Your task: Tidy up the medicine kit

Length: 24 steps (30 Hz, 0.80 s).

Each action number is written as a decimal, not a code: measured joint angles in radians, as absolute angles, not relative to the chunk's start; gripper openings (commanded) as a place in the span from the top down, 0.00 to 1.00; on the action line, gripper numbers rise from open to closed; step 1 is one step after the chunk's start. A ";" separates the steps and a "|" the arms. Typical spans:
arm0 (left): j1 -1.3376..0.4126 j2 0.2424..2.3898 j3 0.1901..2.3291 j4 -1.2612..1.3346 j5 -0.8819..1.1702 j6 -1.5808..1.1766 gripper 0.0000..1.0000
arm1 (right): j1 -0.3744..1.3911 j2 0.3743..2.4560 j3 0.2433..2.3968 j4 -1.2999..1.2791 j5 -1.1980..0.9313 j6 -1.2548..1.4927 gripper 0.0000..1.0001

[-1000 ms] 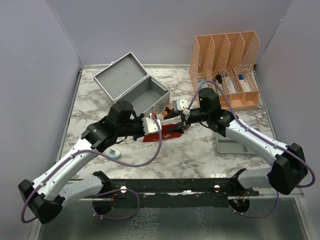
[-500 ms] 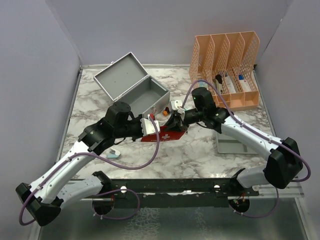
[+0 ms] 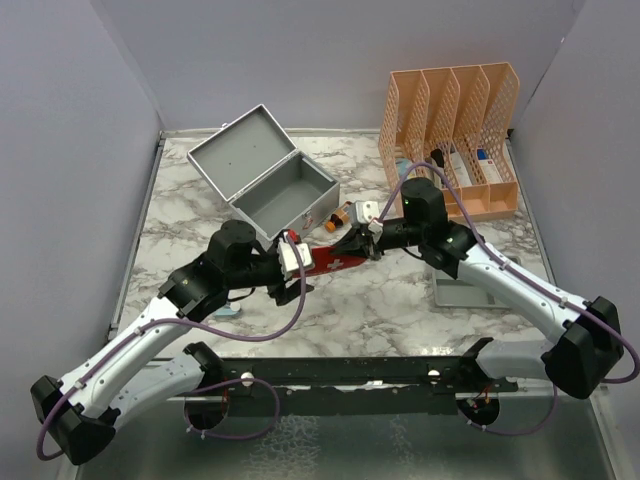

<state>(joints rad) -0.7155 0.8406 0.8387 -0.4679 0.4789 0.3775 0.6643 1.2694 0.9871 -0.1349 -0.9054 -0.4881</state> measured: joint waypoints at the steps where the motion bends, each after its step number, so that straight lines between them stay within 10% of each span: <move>1: -0.716 0.832 0.820 -0.445 0.488 0.362 0.31 | 0.664 1.262 0.987 -0.134 -0.911 -0.491 0.99; 15: -0.715 0.741 0.663 -0.065 0.506 0.059 1.00 | 0.663 1.176 0.956 -0.062 -0.956 -0.427 0.99; 19: -0.716 0.741 0.658 -0.027 0.477 -0.009 1.00 | 0.659 1.163 0.945 -0.020 -0.926 -0.379 0.62; 24: -0.716 0.785 0.666 -0.017 0.385 -0.109 1.00 | 0.659 1.131 0.934 0.038 -0.818 -0.313 0.46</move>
